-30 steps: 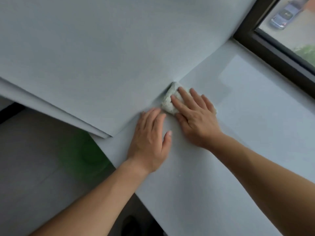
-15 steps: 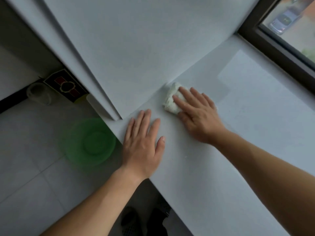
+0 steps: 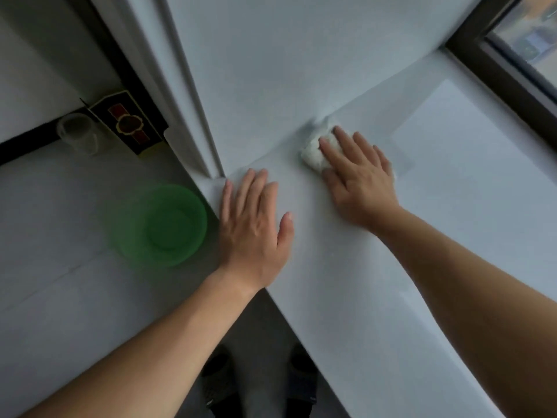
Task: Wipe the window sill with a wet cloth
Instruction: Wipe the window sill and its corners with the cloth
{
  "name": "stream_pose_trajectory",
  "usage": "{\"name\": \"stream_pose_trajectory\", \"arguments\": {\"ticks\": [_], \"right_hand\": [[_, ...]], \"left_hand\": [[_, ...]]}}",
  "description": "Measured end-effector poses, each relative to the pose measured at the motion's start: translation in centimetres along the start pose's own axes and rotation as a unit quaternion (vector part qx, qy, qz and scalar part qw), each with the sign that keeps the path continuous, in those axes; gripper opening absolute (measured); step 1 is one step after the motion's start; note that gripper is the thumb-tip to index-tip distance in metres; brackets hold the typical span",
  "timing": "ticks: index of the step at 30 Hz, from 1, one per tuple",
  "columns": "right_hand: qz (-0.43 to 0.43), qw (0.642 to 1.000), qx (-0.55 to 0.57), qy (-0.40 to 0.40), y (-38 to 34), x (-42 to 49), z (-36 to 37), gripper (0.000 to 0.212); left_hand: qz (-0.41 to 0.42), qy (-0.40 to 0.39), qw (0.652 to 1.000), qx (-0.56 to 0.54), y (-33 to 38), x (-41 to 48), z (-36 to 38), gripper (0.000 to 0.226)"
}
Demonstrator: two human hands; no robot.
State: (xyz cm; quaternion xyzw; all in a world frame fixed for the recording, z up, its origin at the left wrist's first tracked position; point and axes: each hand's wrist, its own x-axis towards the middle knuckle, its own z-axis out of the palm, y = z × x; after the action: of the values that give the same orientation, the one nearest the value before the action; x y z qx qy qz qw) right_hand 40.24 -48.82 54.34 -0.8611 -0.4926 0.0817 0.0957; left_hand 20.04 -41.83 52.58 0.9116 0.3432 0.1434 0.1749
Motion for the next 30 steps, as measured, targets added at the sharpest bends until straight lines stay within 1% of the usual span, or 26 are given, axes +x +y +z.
{"name": "stream_pose_trajectory", "arguments": {"ticks": [1,2,3,6,8,10,12,13,15,16,18,20,23,25,27,30], "right_hand": [[0.03,1.0,0.009,0.001,-0.4,1.4,0.0,0.05],[0.042,0.999,0.011,-0.001,-0.9,2.1,0.1,0.05],[0.028,1.0,0.008,-0.001,-1.3,1.9,0.3,0.05],[-0.106,0.994,-0.01,-0.012,-0.9,-3.3,0.6,0.049],[-0.162,0.986,-0.019,-0.038,0.2,-6.5,0.5,0.05],[-0.173,0.984,-0.019,-0.05,0.6,-5.6,0.3,0.05],[-0.15,0.988,-0.012,-0.036,-0.6,-2.7,0.5,0.05],[-0.129,0.991,-0.007,-0.032,-1.5,-1.5,0.7,0.05],[-0.108,0.994,0.001,-0.032,-2.7,-0.3,1.1,0.05],[-0.126,0.991,0.001,-0.034,-2.6,-0.7,1.1,0.05],[-0.197,0.98,-0.01,-0.04,-1.2,-3.2,0.7,0.05],[-0.248,0.967,-0.023,-0.055,0.7,-6.6,0.2,0.049],[-0.265,0.961,-0.026,-0.067,2.1,-9.0,-0.2,0.049],[-0.278,0.958,-0.022,-0.063,0.5,-7.0,0.0,0.049],[-0.302,0.951,-0.018,-0.062,-2.8,-3.7,1.0,0.05],[-0.331,0.941,-0.025,-0.061,-6.5,-0.9,1.9,0.05]], "left_hand": [[-0.025,0.013,1.0,0.002,0.2,-0.3,0.2,0.057],[-0.054,0.027,0.998,-0.001,0.4,-0.8,0.4,0.059],[-0.085,0.04,0.995,-0.015,0.7,-1.5,0.6,0.062],[-0.154,0.075,0.982,-0.085,2.0,-4.4,1.4,0.071],[-0.199,0.091,0.965,-0.142,3.2,-5.8,2.0,0.079],[-0.267,0.106,0.929,-0.233,4.3,-6.2,2.3,0.087],[-0.322,0.125,0.886,-0.309,4.8,-5.9,2.5,0.09],[-0.335,0.134,0.874,-0.326,4.9,-5.7,2.6,0.09],[-0.346,0.15,0.857,-0.351,5.0,-5.7,2.8,0.086],[-0.351,0.154,0.848,-0.366,5.1,-5.8,2.7,0.084],[-0.361,0.151,0.831,-0.396,5.6,-5.9,2.5,0.08],[-0.364,0.146,0.821,-0.414,6.0,-6.2,2.3,0.077],[-0.353,0.164,0.813,-0.434,6.3,-6.7,2.4,0.077],[-0.354,0.167,0.806,-0.444,6.3,-6.8,2.4,0.079],[-0.356,0.164,0.797,-0.459,6.2,-6.7,2.3,0.075],[-0.335,0.165,0.802,-0.466,6.5,-7.2,2.3,0.074]]}}
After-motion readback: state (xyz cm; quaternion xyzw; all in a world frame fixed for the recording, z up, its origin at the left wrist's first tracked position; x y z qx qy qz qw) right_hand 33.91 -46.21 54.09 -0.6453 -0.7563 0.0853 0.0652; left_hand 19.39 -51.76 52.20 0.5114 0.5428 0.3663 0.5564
